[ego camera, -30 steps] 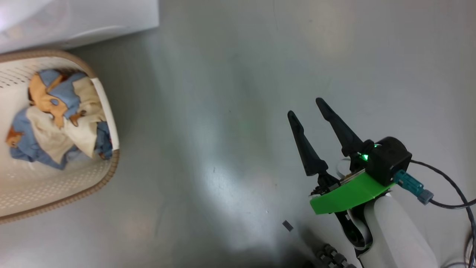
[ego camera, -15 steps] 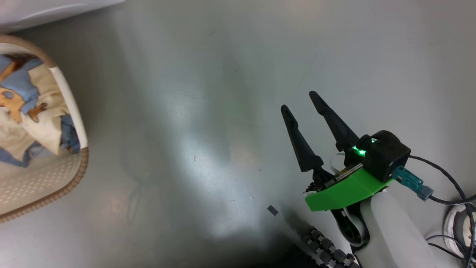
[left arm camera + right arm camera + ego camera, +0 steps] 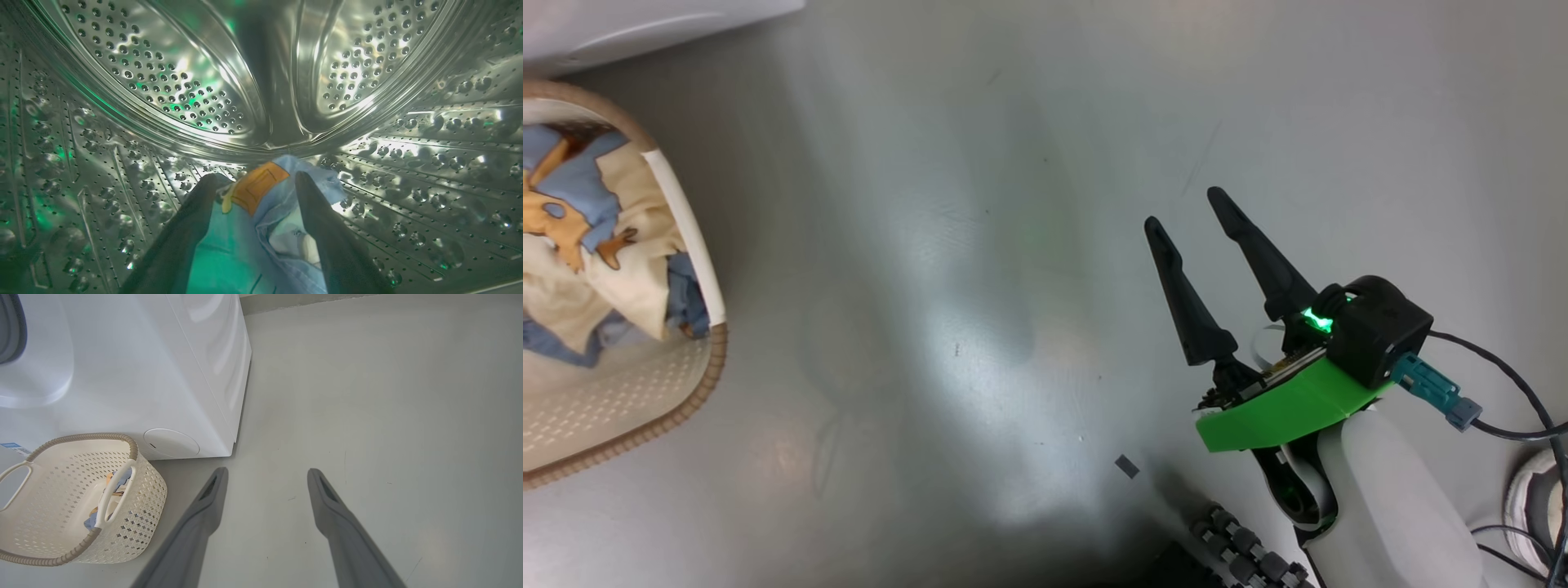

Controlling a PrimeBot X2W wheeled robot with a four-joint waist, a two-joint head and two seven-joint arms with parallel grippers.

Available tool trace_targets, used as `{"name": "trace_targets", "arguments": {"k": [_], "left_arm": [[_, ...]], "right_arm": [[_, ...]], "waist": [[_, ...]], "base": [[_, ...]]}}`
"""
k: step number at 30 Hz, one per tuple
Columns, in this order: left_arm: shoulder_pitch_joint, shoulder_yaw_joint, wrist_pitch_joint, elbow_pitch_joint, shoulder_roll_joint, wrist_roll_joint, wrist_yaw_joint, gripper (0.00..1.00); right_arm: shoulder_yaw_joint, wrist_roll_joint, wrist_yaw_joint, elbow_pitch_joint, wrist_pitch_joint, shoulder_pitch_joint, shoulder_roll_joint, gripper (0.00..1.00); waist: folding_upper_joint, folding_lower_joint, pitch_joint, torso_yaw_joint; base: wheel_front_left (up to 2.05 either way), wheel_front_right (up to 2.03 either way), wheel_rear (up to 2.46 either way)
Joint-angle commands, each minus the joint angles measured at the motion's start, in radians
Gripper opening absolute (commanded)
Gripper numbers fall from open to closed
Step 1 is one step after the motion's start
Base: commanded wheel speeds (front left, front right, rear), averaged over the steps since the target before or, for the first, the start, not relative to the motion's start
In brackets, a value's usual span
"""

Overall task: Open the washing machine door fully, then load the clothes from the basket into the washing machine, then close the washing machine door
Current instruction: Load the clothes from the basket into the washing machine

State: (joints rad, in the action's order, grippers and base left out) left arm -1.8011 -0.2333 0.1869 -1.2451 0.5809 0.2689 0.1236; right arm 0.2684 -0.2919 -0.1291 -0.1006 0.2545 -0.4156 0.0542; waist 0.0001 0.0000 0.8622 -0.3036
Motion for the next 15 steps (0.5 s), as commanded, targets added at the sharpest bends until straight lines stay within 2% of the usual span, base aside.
{"name": "trace_targets", "arguments": {"k": [1,8,15], "left_arm": [[-0.006,-0.008,0.010,0.016,0.031,0.008,0.003,1.00],[0.071,-0.028,0.036,0.006,-0.006,0.059,0.007,1.00],[0.212,-0.083,0.059,0.073,-0.052,0.162,0.007,1.00]], "right_arm": [[0.011,0.010,-0.002,0.015,0.007,0.026,-0.004,1.00],[-0.011,0.049,-0.002,0.009,0.007,0.035,-0.004,1.00],[-0.049,0.110,-0.002,-0.008,0.007,0.049,-0.004,1.00]], "waist": [[-0.0001,0.0000,-0.012,0.011],[-0.0001,0.0000,-0.062,0.052],[-0.0001,0.0000,-0.132,0.123]], "base": [[0.00,0.00,0.00],[0.00,0.00,0.00],[0.00,0.00,0.00]]}}
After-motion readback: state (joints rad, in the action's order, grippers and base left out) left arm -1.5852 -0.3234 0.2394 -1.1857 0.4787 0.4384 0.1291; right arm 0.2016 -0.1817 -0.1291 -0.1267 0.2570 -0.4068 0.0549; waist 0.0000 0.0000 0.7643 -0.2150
